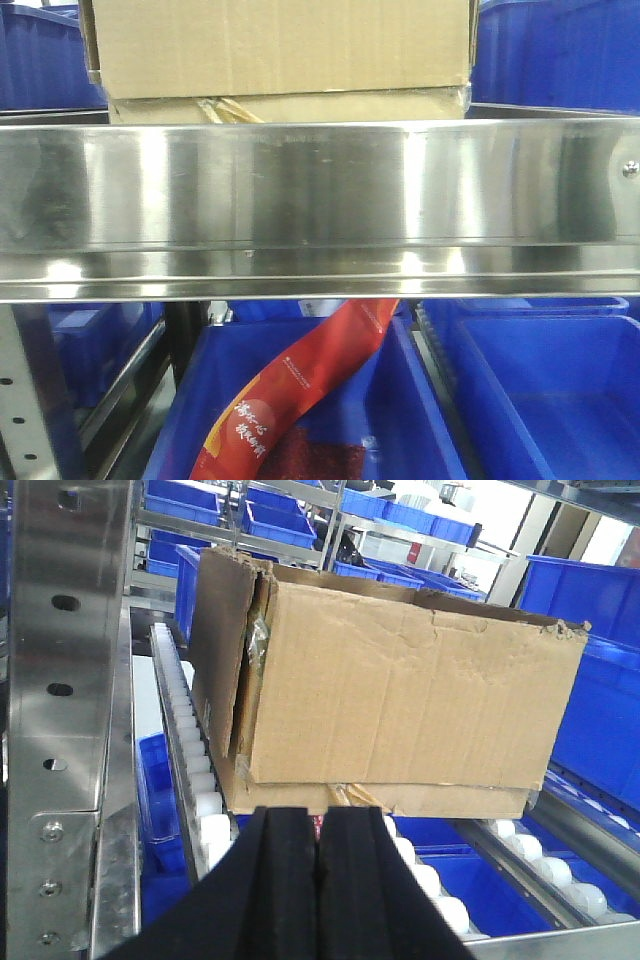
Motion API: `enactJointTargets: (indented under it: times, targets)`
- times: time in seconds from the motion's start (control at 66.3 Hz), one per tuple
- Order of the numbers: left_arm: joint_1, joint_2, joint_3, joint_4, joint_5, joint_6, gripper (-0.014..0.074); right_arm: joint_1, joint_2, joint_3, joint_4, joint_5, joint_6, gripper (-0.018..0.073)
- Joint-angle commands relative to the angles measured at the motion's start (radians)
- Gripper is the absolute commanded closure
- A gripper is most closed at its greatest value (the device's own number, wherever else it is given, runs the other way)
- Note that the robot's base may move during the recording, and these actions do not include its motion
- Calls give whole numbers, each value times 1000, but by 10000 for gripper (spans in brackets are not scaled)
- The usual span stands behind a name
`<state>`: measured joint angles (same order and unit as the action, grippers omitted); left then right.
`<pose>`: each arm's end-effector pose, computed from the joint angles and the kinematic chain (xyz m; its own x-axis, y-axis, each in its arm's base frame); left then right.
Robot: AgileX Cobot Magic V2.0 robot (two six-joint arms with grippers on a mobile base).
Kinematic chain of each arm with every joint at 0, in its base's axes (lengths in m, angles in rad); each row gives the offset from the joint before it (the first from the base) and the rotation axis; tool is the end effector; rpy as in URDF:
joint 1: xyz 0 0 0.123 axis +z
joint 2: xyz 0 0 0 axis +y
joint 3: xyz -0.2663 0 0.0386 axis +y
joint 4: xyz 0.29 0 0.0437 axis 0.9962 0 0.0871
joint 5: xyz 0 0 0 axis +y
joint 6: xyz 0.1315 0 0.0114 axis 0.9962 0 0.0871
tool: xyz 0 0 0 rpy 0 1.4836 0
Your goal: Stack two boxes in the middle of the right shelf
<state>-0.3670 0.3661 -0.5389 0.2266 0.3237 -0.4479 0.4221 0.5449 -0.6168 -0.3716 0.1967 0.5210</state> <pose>0.1665 -0.0539 0.3398 -0.1180 -0.2011 -0.9724 0.2714 0.9355 -0.2264 0.1954 0.0775 0.3551 -0.0755 0.1359 -0.9878 -0.3363 0.9292 0.1535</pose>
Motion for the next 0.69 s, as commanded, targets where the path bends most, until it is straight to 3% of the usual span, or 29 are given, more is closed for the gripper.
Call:
enactJointTargets:
  times: [0.0, 0.09, 0.166, 0.302, 0.483, 0.679]
  targets:
    - [5, -5, 1, -3, -20, -8, 707, -7, -11, 7, -11, -14, -6, 724]
    - [5, -5, 1, -3, -20, -8, 707, -26, -39, 48, 109, -26, -67, 724]
    - [5, -5, 1, -3, -20, -8, 707, -72, -75, 104, 205, -46, -312, 724]
    - [5, -5, 1, -3, -20, -8, 707, -215, -168, 221, 340, -160, -574, 724]
    - [5, -5, 1, -3, -20, -8, 707, -400, -270, 385, 397, -221, -579, 724]
    - [5, -5, 1, -3, -20, -8, 707, -475, -400, 512, 402, -185, -573, 724]
